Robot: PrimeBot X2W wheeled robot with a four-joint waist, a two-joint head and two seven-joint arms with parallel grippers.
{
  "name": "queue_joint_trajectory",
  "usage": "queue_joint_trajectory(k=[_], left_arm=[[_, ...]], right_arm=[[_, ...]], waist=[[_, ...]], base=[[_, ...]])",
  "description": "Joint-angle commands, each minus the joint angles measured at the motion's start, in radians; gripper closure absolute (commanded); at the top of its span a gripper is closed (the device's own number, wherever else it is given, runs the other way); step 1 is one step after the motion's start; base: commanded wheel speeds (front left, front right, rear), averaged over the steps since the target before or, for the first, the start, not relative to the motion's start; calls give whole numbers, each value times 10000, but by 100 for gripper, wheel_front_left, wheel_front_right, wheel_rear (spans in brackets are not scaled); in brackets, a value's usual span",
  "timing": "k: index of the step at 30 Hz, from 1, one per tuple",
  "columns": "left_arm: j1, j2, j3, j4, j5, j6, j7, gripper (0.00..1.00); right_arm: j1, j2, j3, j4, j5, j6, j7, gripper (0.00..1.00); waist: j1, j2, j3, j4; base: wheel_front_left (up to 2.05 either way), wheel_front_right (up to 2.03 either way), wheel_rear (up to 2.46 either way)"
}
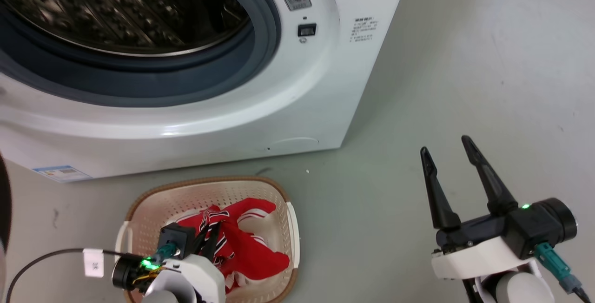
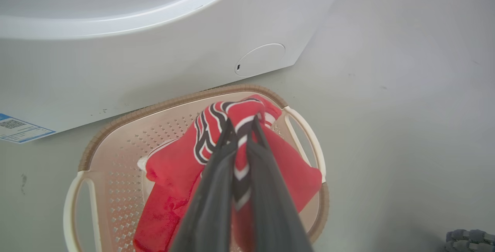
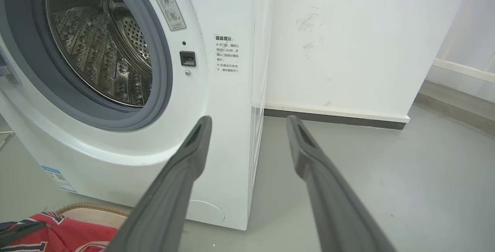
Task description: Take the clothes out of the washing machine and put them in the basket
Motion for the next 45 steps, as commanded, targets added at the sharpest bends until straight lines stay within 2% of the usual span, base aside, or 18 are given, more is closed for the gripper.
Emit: queue_joint_trajectory(k=[1,12,22,33,40,41,42,43,45], left_arm=[[-419,-75,-104,515,109,-118,-108,100],[-2664,-612,-656,3839,422,-518,-311,100],[-4563,-851,-841,6177,460,-607,136,100],[-5865,-758,-974,6892,480,-397,568,100],[-6105,-862,-1141,6977,504,-363,634,100],[-6087,-883,-1156,6983,488,-365,588,96],[-6063,-899,-1185,6988,489,-370,574,22],[-6020,-917,-1144,6997,416,-385,582,0],[-5925,-903,-1177,7010,410,-409,560,0]], right_arm=[[-254,16,-56,-92,-15,-9,-23,0],[-1185,17,-174,-410,243,-9,-23,0],[-1959,17,-284,-710,440,-7,-23,0],[-2486,16,-704,-988,495,-9,-23,0],[-2650,16,-822,-981,500,-7,-23,0],[-2674,16,-813,-966,503,-9,-23,0],[-2683,16,-806,-949,504,-7,-23,0],[-2678,16,-795,-938,501,-7,-23,0],[-2642,16,-764,-915,479,-7,-23,0]], waist=[[-1,0,583,-217],[-1,0,2333,-409],[-1,0,3786,-397],[-1,0,5137,-391],[-1,0,5346,-282],[-1,0,5321,-276],[-1,0,5284,-269],[-1,0,5238,-260],[-1,0,5121,-250]], base=[[0,0,0],[0,0,0],[0,0,0],[0,0,0],[0,0,0],[0,0,0],[0,0,0],[0,0,0],[0,0,0]])
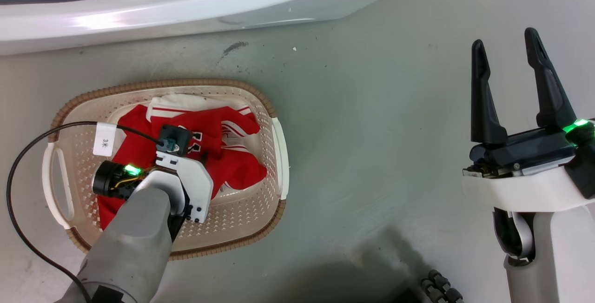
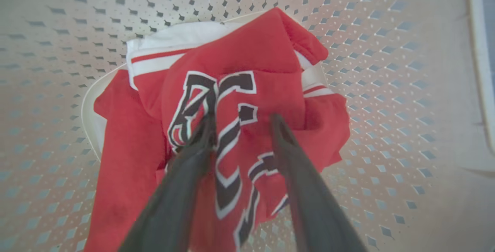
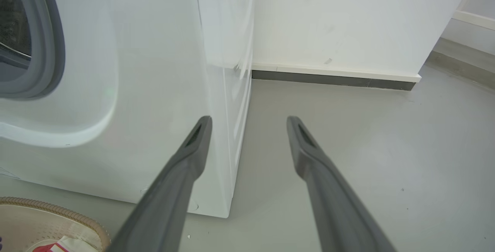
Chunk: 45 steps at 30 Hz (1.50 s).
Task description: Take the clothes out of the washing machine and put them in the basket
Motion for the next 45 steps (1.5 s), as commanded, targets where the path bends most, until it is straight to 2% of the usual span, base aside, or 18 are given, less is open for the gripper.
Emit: queue_joint_trajectory(k=[1,17,23,30,37,45], left_arm=[[124,16,0,18,-40,-12,-114,0],[1310,-222,395,-383,-548,341,-1138,0],[2352,98,1022,-2445,-346,838,-1137,0],[3830,181,2085,-4677,225,1309,-1141,0],[5204,-51,3298,-6824,1000,1611,-1142,0],[6545,-493,4393,-8798,1949,1700,-1142,0]], right_arm=[[-54,14,29,14,-56,-9,-23,0],[876,13,292,483,-280,-7,-23,0],[1296,13,346,641,-363,-7,-23,0],[1890,14,443,839,-472,-7,-23,0],[2395,14,469,986,-515,-7,-23,0],[2882,14,452,1160,-518,-7,-23,0]], waist=[[-1,0,-139,17],[-1,0,-2271,409],[-1,0,-3223,595],[-1,0,-4317,773],[-1,0,-5209,942],[-1,0,-6149,1057]], base=[[0,0,0],[0,0,0],[0,0,0],[0,0,0],[0,0,0],[0,0,0]])
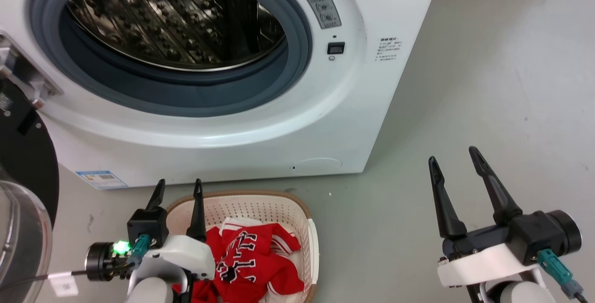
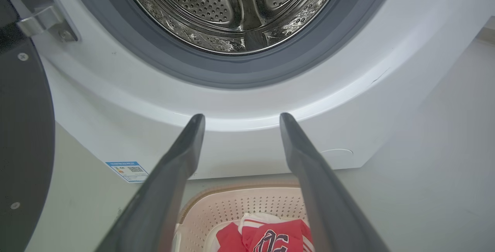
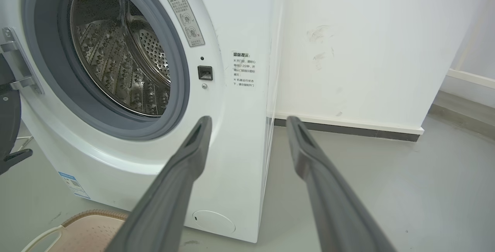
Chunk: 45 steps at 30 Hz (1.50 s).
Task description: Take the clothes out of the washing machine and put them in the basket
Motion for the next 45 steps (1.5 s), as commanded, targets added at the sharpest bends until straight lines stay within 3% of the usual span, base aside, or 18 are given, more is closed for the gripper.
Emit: queue_joint_trajectory(k=[1,22,45], left_arm=[[328,-95,236,-402,222,45,-25,0],[2681,-861,1177,-3445,1160,91,-25,0],[3410,-966,1315,-3832,1261,-89,-26,0]], right_arm=[[198,14,-6,47,-8,-7,-23,0],[1326,14,-220,87,74,-7,-23,0],[1778,14,-294,35,302,-7,-23,0]], waist=[[2,0,-392,73],[2,0,-1944,410],[2,0,-2395,571]], base=[[0,0,0],[0,0,0],[0,0,0]])
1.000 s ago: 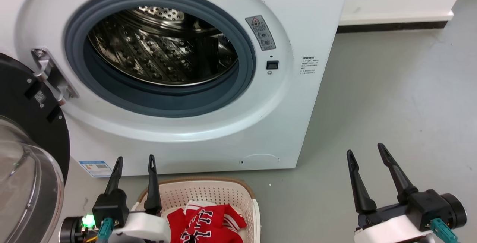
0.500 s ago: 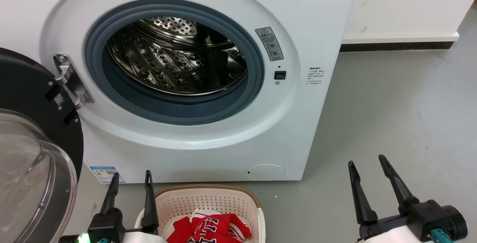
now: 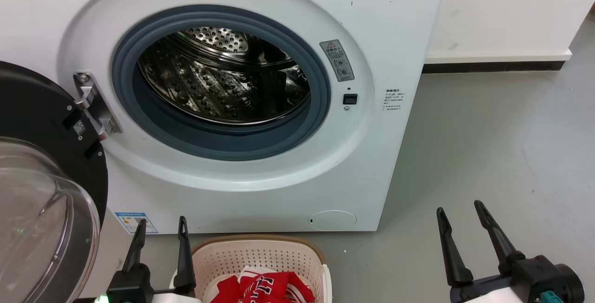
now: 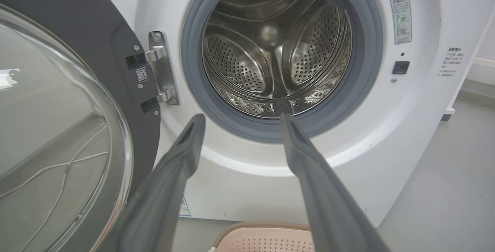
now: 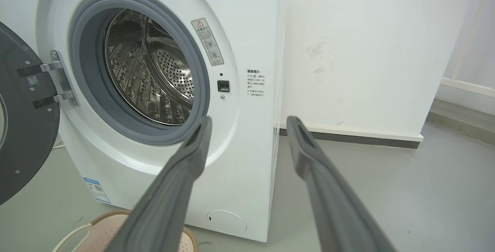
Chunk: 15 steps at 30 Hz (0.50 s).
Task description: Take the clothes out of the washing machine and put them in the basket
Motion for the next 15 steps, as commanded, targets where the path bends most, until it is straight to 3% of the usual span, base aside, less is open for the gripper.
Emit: queue_joint_trajectory(k=[1,15], left_arm=[[155,-24,24,-3,34,-38,-26,0],[117,-24,7,-29,-3,-11,-26,0]], right_arm=[[62,14,-13,-57,44,-7,-23,0],[53,14,15,-52,44,-7,-23,0]], waist=[[0,0,-11,-12],[0,0,-64,-40]], base=[[0,0,0],[0,0,0]])
